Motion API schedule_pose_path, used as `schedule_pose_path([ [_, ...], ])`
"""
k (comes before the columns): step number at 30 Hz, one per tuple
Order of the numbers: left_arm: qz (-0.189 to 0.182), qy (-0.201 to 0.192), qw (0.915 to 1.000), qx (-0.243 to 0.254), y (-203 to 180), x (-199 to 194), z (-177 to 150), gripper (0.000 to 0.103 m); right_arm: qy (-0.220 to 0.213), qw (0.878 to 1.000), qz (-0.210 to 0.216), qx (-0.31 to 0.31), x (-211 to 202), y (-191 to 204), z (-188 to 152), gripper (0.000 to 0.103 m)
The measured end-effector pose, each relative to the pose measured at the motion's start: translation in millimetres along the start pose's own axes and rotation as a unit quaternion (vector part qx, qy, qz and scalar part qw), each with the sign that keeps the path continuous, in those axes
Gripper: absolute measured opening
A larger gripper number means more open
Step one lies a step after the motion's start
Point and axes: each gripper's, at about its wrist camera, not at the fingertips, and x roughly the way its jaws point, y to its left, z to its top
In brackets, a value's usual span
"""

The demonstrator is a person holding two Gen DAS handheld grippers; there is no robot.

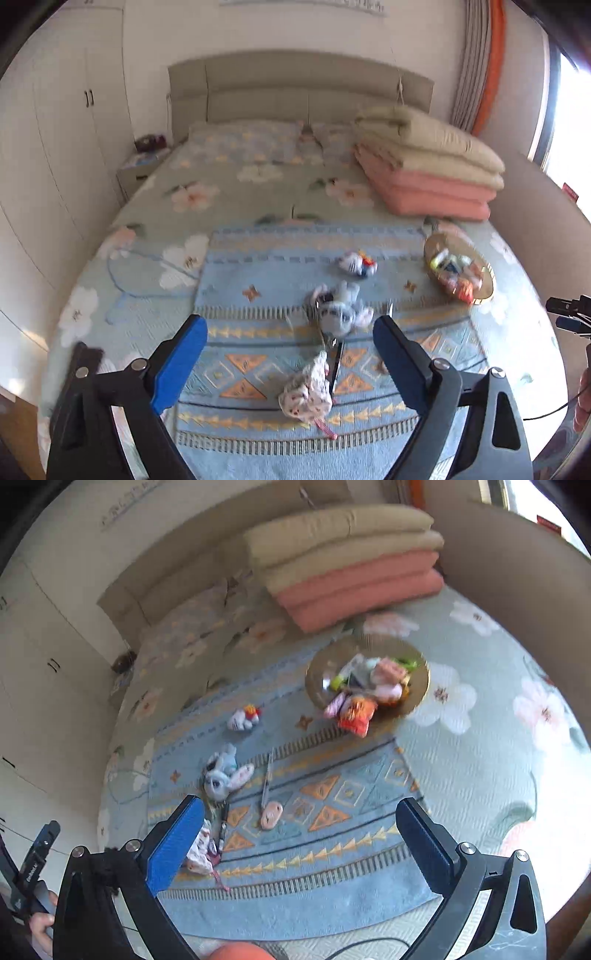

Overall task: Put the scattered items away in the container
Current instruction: 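Grasp the lace floral bag with the left tool while the right grasps the pink sharpener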

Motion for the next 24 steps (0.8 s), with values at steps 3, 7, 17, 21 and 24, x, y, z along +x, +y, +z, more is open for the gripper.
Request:
schedule_pose_path([
  [3,-0.011,0.093,0.9955,-0.016,-10.2,99.2,-51.9,0.051,0.094,0.995,-0.005,-0.04,96.2,24.0,-23.6,0.065],
  [7,-0.012,0.111,0.9929,-0.041,-1.4,137.9,-87.3,0.049,0.121,0.991,0.014,-0.051,153.9,47.5,-27.6,0.065],
  [17,-0.068,0.122,0.9889,-0.05,5.9,176.0,-94.9,0.08,0.126,0.991,-0.034,-0.038,231.7,67.9,-20.5,0.065],
  [21,-0.061,0.124,0.9904,-0.014,-8.3,182.3,-104.0,0.08,0.143,0.987,-0.067,-0.021,245.1,64.4,-28.1,0.065],
  [24,-0.058,0.132,0.9892,-0.025,-7.4,188.5,-113.9,0.078,0.14,0.987,-0.076,-0.023,248.8,64.2,-36.7,0.065],
])
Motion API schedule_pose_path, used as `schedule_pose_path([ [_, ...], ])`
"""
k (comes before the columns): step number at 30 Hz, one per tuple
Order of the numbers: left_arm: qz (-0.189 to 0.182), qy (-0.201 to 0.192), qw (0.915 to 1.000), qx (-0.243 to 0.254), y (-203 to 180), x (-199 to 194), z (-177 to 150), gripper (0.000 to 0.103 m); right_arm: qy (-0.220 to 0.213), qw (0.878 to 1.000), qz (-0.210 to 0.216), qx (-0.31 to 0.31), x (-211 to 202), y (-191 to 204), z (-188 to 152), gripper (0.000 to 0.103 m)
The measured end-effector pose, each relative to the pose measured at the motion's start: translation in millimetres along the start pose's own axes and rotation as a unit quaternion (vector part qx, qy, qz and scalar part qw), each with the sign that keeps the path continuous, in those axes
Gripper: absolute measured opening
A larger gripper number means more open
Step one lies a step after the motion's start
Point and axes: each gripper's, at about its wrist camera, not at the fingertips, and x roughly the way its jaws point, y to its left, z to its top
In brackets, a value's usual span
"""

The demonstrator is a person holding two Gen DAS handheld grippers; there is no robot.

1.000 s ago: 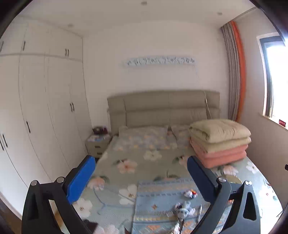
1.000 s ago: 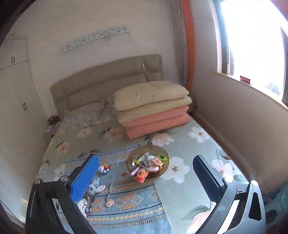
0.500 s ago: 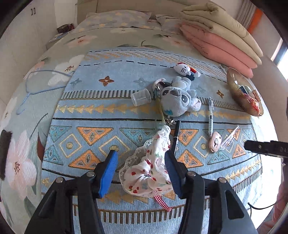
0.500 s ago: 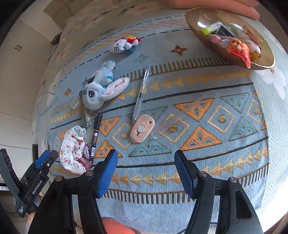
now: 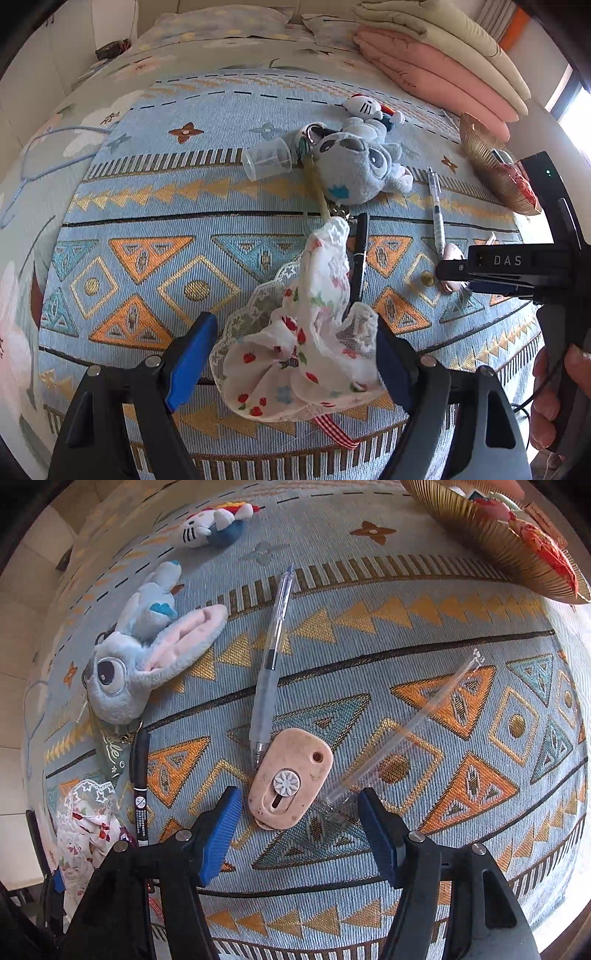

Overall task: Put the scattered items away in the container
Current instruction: 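Grasp the lace floral bag with the left tool while the right grasps the pink sharpener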

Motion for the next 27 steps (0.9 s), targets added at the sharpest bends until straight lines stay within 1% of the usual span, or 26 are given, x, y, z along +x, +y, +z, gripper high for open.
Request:
schedule_pose_path([
  [1,-0.004,0.002,1.0,-0.006,1.5,2.4,-2.1,0.076,-0.009,1.0,-0.007,-0.007,-0.6,1.6,-2.5,0.064],
  [3,-0.007,-0.003,0.9999,-0.01,2.0,4.2,-5.2,0.064,-0.023,0.999,-0.016,-0.02,-2.8,3.7,-6.6,0.057],
  [5,-0.008,-0.001,1.0,0.002,-0.8,6.0,-6.3,0.034,-0.03,0.999,-0.02,-0.025,-6.4,2.8,-9.5,0.037],
  [6,-0.008,0.001,0.9999,0.01,-2.4,6.7,-7.0,0.026,-0.032,0.999,-0.02,-0.024,-8.6,0.9,-10.8,0.036],
  [7,-0.009,0.004,0.9998,0.016,-3.4,6.8,-7.3,0.014,-0.032,0.999,-0.017,-0.021,-10.7,-1.6,-11.9,0.036],
  [8,-0.013,0.005,0.9997,0.019,-3.7,6.3,-7.5,0.01,-0.031,0.999,-0.013,-0.018,-12.6,-4.2,-13.1,0.036],
  [11,-0.019,0.003,0.9995,0.024,-3.6,-0.9,-4.9,0.009,-0.037,0.999,0.0,-0.011,-23.2,-12.9,-17.9,0.036],
  [14,-0.022,-0.015,0.9988,0.04,-8.1,-15.4,3.9,0.009,-0.052,0.999,0.012,-0.004,-42.1,-22.7,-23.1,0.035],
  [15,-0.023,-0.02,0.9985,0.046,-10.7,-19.9,8.2,0.009,-0.057,0.998,0.015,-0.002,-48.9,-26.7,-24.6,0.032],
  [16,-0.025,-0.026,0.9981,0.049,-13.4,-24.4,12.9,0.009,-0.06,0.998,0.02,0.001,-55.3,-31.1,-25.8,0.016],
  [17,-0.029,-0.035,0.9977,0.052,-16.4,-29.2,17.9,0.009,-0.064,0.998,0.024,0.005,-61.2,-35.9,-26.8,0.013],
  [21,-0.036,-0.064,0.9946,0.073,-33.1,-43.5,35.4,0.009,-0.079,0.997,0.023,0.013,-77.7,-55.9,-29.3,0.013],
  [22,-0.041,-0.068,0.9939,0.076,-37.7,-45.7,38.8,0.009,-0.078,0.997,0.024,0.018,-78.4,-54.7,-28.1,0.013],
  [25,-0.05,-0.071,0.9925,0.085,-50.1,-48.6,45.5,0.009,-0.072,0.996,0.035,0.035,-76.9,-59.6,-26.0,0.013],
  [27,-0.054,-0.068,0.9921,0.091,-56.6,-47.1,46.0,0.009,-0.061,0.996,0.046,0.041,-68.8,-51.2,-19.6,0.013],
])
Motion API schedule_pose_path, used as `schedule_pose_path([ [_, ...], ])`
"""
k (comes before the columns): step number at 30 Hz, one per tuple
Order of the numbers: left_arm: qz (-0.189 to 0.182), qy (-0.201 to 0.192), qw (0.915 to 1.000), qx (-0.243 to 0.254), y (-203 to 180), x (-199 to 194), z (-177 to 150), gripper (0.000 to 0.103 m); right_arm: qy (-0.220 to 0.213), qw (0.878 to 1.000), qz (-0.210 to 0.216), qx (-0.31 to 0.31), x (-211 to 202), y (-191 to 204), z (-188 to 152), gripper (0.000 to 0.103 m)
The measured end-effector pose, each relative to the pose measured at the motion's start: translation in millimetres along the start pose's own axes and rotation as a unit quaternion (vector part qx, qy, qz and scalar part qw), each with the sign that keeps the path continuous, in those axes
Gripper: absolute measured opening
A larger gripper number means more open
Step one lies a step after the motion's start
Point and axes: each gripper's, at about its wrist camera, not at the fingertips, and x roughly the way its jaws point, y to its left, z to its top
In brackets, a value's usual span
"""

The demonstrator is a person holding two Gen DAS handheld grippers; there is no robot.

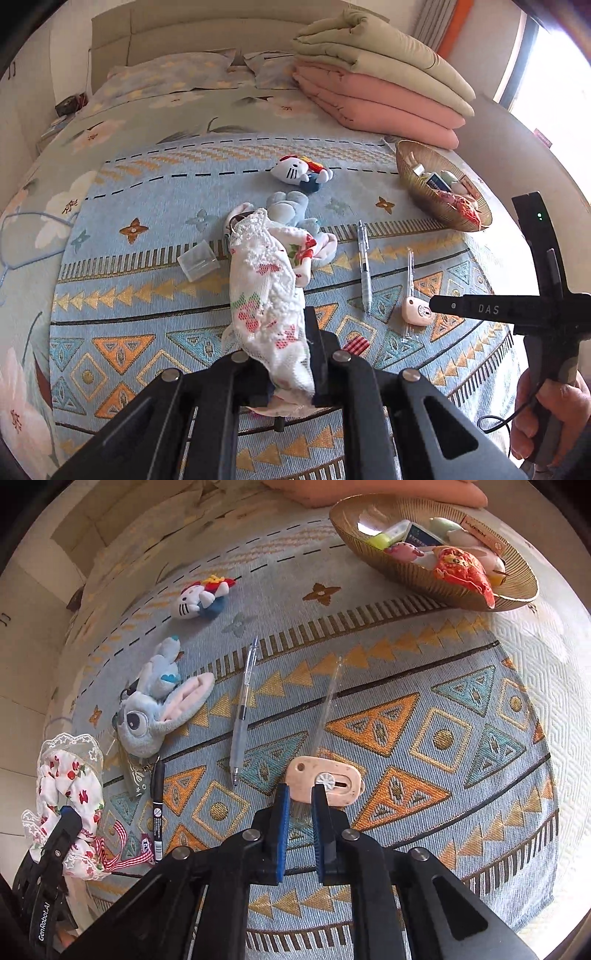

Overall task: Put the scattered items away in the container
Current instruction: 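Grasp the lace floral bag with the left tool while the right grasps the pink sharpener, then carry the lace bag and pink sharpener over the gold bowl and release both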

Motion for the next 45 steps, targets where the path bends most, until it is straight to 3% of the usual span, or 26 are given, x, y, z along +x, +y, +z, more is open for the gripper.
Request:
schedule_pose_path([
  [3,-0.004,0.008,0.9999,0.009,-7.0,3.1,0.0,0.009,0.009,1.0,-0.001,0.014,14.5,0.2,10.3,0.024],
  [5,-0.007,0.012,0.9998,0.012,-10.5,4.8,-0.8,0.009,0.011,1.0,0.001,0.021,15.8,-3.7,12.0,0.057],
  [7,-0.008,0.016,0.9998,0.013,-12.9,5.9,-1.7,0.009,0.007,1.0,0.0,0.018,15.4,-5.4,12.1,0.072],
  [12,-0.011,0.029,0.9994,0.012,-14.8,10.9,-4.2,0.009,0.031,0.998,-0.023,-0.046,29.6,7.9,13.1,0.075],
  [18,-0.013,0.034,0.9993,0.012,-16.5,11.8,-7.7,0.009,0.031,0.996,-0.052,-0.065,49.1,12.8,12.1,0.074],
  [21,-0.01,0.037,0.9992,0.013,-17.0,11.9,-7.9,0.009,0.025,0.996,-0.063,-0.058,54.9,9.4,9.9,0.061],
  [25,-0.008,0.039,0.9992,0.003,-17.6,11.0,-8.1,0.009,0.018,0.996,-0.056,-0.062,48.3,9.0,3.5,0.059],
  [31,-0.007,0.027,0.9996,0.009,-29.1,-0.2,-2.7,0.009,0.013,0.999,-0.017,-0.03,18.8,-7.5,-3.7,0.059],
  [35,-0.008,0.015,0.9997,0.016,-40.6,-6.4,7.4,0.009,-0.012,1.0,-0.008,-0.025,-12.7,-19.2,-0.5,0.059],
  [45,-0.028,-0.03,0.9973,0.061,-83.8,-15.2,53.7,0.009,-0.083,0.997,-0.003,0.006,-72.3,-64.3,41.8,0.059],
])
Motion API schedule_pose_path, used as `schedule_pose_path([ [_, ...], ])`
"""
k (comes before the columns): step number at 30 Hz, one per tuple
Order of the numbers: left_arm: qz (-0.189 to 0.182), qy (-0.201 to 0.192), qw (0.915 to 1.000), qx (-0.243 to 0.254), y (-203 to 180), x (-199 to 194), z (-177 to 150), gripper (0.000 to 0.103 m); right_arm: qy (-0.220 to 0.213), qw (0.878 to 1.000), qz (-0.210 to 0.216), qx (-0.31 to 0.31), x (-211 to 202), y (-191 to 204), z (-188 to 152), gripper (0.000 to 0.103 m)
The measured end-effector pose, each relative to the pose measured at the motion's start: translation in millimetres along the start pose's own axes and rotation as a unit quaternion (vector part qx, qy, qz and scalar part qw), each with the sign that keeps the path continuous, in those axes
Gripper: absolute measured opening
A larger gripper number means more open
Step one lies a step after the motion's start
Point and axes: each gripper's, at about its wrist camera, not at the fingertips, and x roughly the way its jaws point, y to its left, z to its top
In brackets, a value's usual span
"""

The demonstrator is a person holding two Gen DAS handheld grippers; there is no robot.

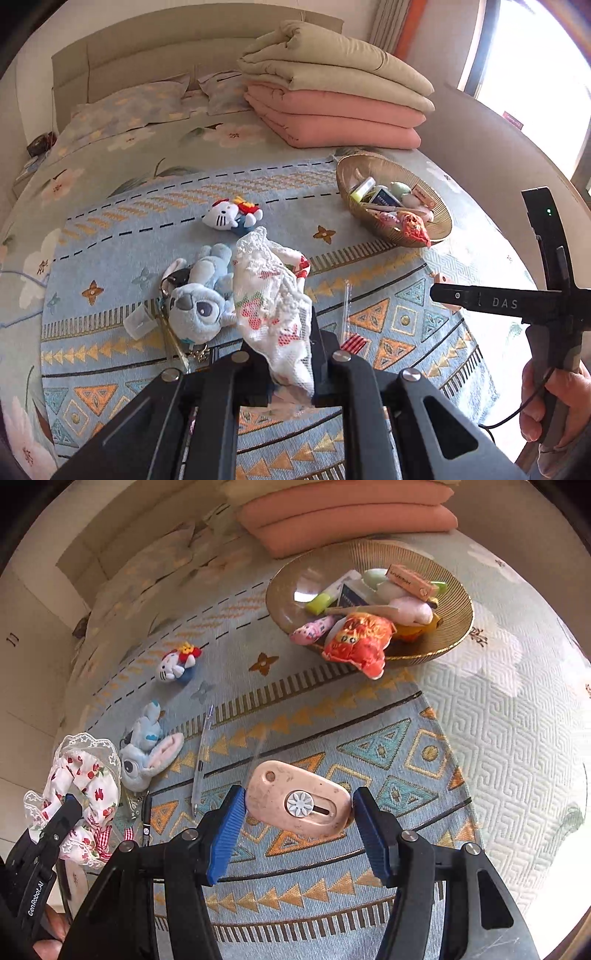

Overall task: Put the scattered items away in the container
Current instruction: 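Carry the lace bag and pink sharpener over the gold bowl and release both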

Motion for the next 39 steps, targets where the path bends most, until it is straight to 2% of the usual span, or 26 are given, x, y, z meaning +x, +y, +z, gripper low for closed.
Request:
schedule_pose_path([
  [9,-0.039,-0.069,0.9963,0.035,-46.2,24.2,71.6,0.009,-0.092,0.995,-0.026,0.026,-47.1,-34.7,54.5,0.059],
  [17,-0.105,-0.092,0.9892,0.044,-91.9,64.0,113.8,0.009,-0.125,0.989,-0.055,0.056,-45.1,-62.0,85.7,0.059],
  [24,-0.144,-0.071,0.9862,0.039,-115.3,118.9,141.0,0.009,-0.121,0.986,-0.041,0.111,-21.7,-84.5,113.0,0.06],
  [27,-0.166,-0.048,0.9845,0.029,-116.5,141.1,144.4,0.009,-0.12,0.985,-0.049,0.114,-8.9,-87.5,121.8,0.06],
  [32,-0.178,-0.023,0.9836,0.023,-117.5,172.3,146.9,0.009,-0.101,0.987,-0.062,0.107,20.6,-86.8,134.0,0.06],
  [39,-0.149,0.0,0.9883,0.033,-116.5,192.8,148.3,0.009,-0.072,0.989,-0.074,0.105,47.1,-86.7,141.0,0.06],
])
